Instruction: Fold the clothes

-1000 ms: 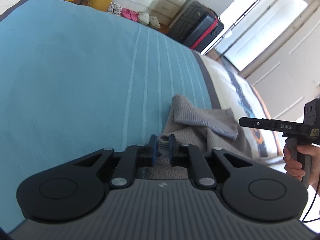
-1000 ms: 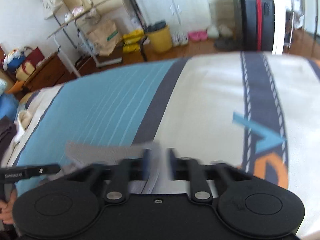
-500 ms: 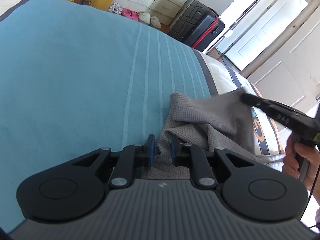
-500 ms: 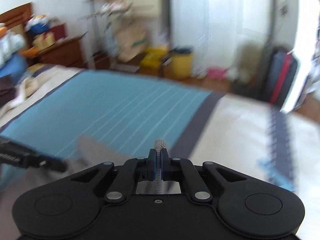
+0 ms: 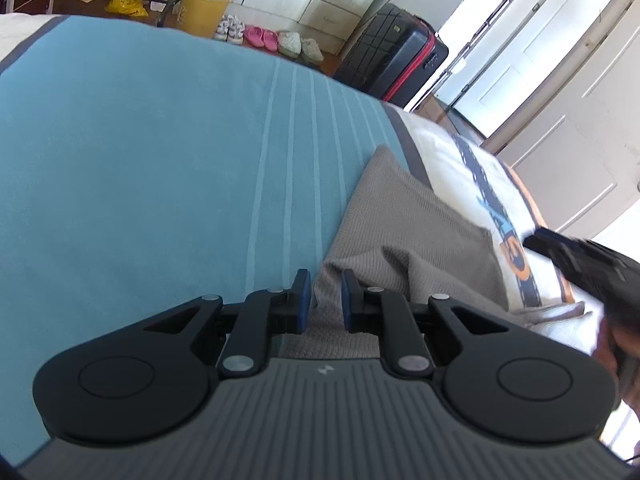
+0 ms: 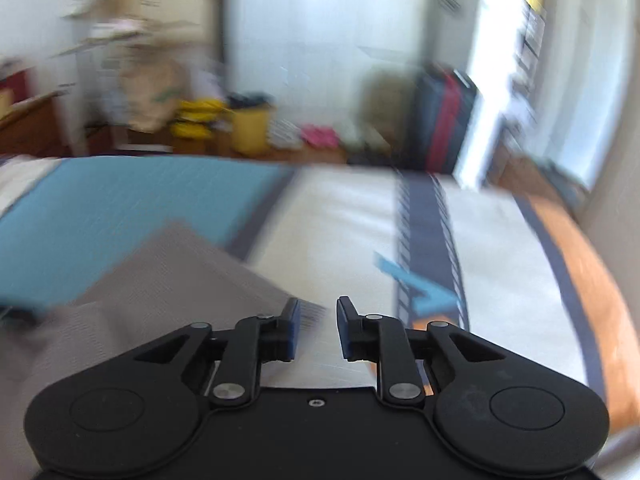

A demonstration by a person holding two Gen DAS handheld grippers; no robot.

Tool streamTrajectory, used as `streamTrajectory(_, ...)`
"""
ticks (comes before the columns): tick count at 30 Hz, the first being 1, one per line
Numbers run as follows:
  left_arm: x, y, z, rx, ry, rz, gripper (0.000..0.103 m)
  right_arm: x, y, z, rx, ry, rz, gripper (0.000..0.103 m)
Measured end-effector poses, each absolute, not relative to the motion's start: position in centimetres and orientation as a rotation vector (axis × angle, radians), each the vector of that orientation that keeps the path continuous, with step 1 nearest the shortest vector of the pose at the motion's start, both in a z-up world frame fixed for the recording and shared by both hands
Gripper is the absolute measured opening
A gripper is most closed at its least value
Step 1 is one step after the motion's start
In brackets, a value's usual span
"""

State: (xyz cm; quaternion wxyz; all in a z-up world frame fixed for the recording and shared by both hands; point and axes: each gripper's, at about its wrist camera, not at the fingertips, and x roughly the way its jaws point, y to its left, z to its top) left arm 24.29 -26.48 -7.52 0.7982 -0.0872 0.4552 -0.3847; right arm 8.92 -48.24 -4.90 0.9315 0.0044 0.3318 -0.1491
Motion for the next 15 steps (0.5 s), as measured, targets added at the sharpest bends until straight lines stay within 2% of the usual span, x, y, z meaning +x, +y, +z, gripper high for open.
streamTrajectory(2,24.4,-26.2,-7.2,-0.192,0.977,-0.831,0.014,6.9,-45.5,-4.1,-0.107,0.650,-0.124,0.042)
streamTrajectory(3,24.4,-26.1,-7.2,-0.190,0.979,-0.833,0.014,5.9,-44.0,-3.9,-0.167,0.644,-0.021,0.045)
streamTrajectory(6,24.2,-26.0,-7.4,-0.175,0.993,-0.839,0.014,3.6,-40.3,-4.2,-0.279,0.705,0.278,0.043)
streamTrajectory(9,24.0,-26.3,-7.7,-0.159,1.009,-0.852,0.014,2.9,-36.2,-6.4,-0.564,0.786,0.338,0.043)
streamTrajectory(11,23.7,-26.6,-7.7,-0.145,1.010,-0.865,0.014,3.2,-34.7,-8.0,-0.719,0.758,0.305,0.052)
streamTrajectory(13,23.4,-26.7,-7.6,-0.128,1.006,-0.877,0.014,3.5,-33.2,-9.4,-0.860,0.726,0.271,0.052)
streamTrajectory(15,23.3,-26.6,-7.4,-0.126,1.002,-0.886,0.014,4.5,-33.1,-10.0,-0.876,0.693,0.247,0.047)
